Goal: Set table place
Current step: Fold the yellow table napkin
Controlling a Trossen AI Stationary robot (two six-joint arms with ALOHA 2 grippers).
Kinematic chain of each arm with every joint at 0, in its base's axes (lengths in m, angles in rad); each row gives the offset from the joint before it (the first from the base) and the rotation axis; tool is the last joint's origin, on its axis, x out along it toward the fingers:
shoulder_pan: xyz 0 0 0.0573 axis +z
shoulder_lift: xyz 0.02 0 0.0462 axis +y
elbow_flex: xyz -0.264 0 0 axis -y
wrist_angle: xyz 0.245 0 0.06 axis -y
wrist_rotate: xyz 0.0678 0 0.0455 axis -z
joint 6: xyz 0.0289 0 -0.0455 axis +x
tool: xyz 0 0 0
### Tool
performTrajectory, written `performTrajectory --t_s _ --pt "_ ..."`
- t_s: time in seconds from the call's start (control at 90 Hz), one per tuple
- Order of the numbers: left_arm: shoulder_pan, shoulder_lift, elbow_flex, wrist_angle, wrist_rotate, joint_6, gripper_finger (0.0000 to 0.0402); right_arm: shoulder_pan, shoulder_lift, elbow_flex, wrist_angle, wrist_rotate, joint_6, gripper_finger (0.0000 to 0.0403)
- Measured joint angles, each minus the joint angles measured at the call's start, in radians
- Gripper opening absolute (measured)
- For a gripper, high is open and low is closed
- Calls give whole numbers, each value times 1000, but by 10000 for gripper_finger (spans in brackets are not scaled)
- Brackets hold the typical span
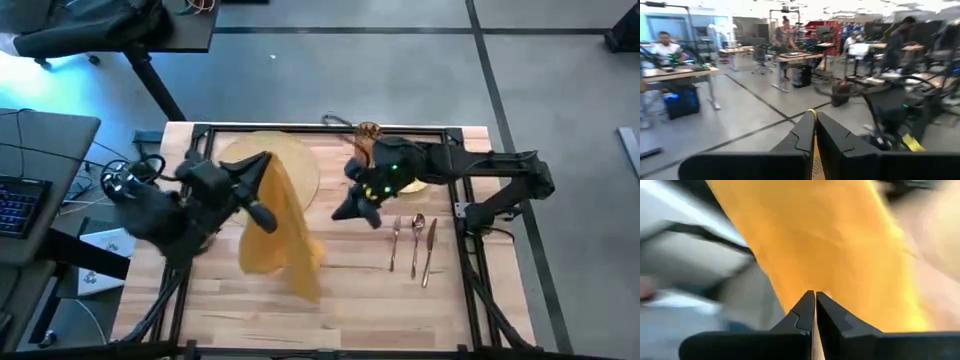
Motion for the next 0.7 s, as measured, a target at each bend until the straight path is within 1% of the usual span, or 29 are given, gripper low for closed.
performTrajectory --t_s 0.111,0.178,0.244,0.333,0.456,0.544,0.622,0.7 --pt "40 0 0 -50 35 -37 0 40 26 0 -70 99 -74 0" --pt "63 0 0 -50 67 -22 0 66 44 0 -68 138 -87 5" --pt "86 0 0 -51 90 -3 0 92 58 0 -42 178 -94 20" --pt "111 0 0 -50 109 16 0 128 84 0 6 250 -101 54" --pt "139 0 0 -49 133 57 0 176 123 0 100 385 -97 116" --pt "154 0 0 -48 171 69 0 207 151 0 153 485 -95 160" --pt "160 0 0 -47 191 72 0 226 172 0 153 567 -80 193" --pt "150 0 0 -39 201 94 0 235 171 -1 137 622 -21 214"
